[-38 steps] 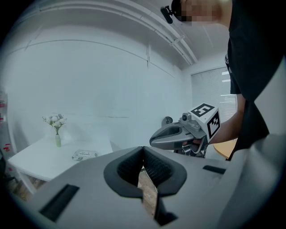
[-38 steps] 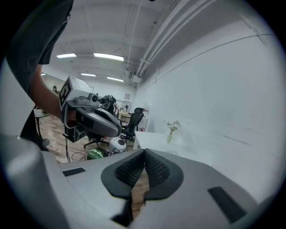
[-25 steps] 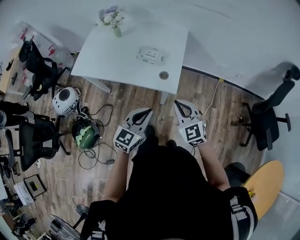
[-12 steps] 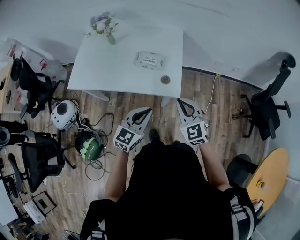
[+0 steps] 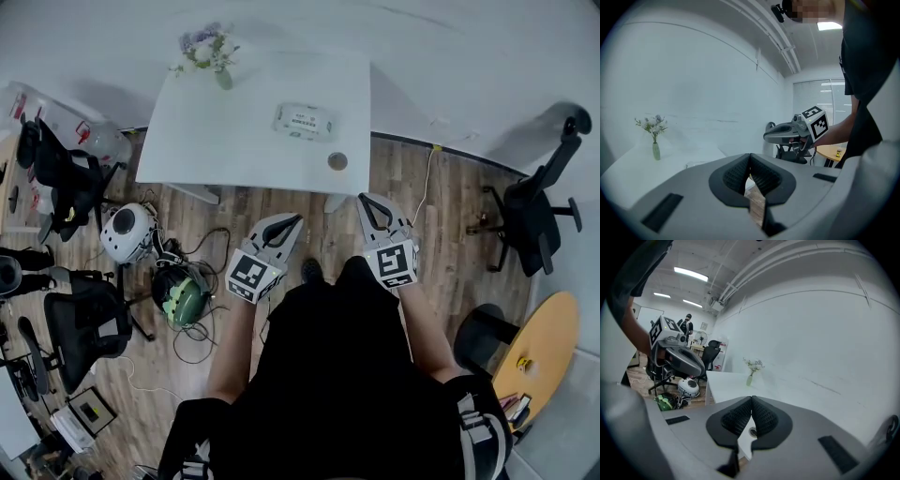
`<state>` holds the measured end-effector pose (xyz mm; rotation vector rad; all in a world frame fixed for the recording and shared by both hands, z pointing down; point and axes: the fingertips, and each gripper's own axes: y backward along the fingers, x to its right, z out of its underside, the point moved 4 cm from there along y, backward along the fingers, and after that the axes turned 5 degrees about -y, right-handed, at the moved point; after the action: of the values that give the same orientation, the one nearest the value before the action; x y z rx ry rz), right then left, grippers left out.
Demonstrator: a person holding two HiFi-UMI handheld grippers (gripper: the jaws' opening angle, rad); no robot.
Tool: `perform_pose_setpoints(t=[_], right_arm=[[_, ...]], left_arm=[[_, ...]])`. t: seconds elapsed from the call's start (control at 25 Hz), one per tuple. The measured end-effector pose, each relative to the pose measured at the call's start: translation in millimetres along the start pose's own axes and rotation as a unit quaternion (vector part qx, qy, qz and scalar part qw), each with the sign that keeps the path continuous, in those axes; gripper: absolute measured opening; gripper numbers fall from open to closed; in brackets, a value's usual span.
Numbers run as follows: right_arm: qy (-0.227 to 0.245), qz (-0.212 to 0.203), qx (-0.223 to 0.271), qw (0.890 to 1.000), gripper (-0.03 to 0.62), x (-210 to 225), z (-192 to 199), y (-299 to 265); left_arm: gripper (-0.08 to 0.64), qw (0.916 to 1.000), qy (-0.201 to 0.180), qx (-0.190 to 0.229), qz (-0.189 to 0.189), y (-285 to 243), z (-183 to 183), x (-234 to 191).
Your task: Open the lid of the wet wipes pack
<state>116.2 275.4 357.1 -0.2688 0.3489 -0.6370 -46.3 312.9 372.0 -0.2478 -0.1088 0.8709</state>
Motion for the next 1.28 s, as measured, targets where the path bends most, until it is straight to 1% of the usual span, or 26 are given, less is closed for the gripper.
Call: perform_pose_setpoints(t=[0.12,0.36,0.6,0.68,0.8,0.96,1.04,1.16,1.28], right_arm=[[-0.012,-0.006,0.005,1.0,0.017,1.7,-5.7,-8.8],[-0.011,-0.016,0.005,1.0,0.017,17.7,-5.7,-32.3],[-0.012,-0.04,0.01,0.999,0.017,51.9,-5.2,-68.1],[-0.014,-0.05,0.012,0.999,0.017,65.7,-5.9,-81.9],[-0.015,-0.068,0.014,0.997,0.017,86.1,-6.1,-104.6],[-0.013,-0.097,0.016,0.995,0.017,110.5,-8.7,-132.8],[-0.01,-0.112,0.016,0.994,0.017,120.6,-7.3,-146.5],[-0.005,-0.136,0.014,0.991,0.017,131.1,-3.5,-166.0],[0.002,-0.166,0.014,0.986,0.017,138.7,-0.2,-184.4]], left_arm=[[0.023,1.0,0.005,-0.003,-0.002,-1.2,2.0,-7.5],[0.023,0.9999,0.006,-0.005,-0.008,-12.1,-0.4,-22.8],[0.023,0.9989,0.018,-0.014,-0.042,-35.7,-4.5,-50.2],[0.023,0.9986,0.021,-0.014,-0.047,-46.4,-8.4,-57.5],[0.023,0.9983,0.015,-0.019,-0.053,-63.9,-17.4,-68.9],[0.023,0.9953,0.026,-0.023,-0.091,-84.4,-24.2,-93.1],[0.023,0.9939,0.029,-0.026,-0.103,-95.9,-28.2,-101.8],[0.023,0.9916,0.033,-0.033,-0.121,-110.2,-28.4,-111.1],[0.023,0.9875,0.045,-0.035,-0.147,-120.3,-26.4,-120.2]])
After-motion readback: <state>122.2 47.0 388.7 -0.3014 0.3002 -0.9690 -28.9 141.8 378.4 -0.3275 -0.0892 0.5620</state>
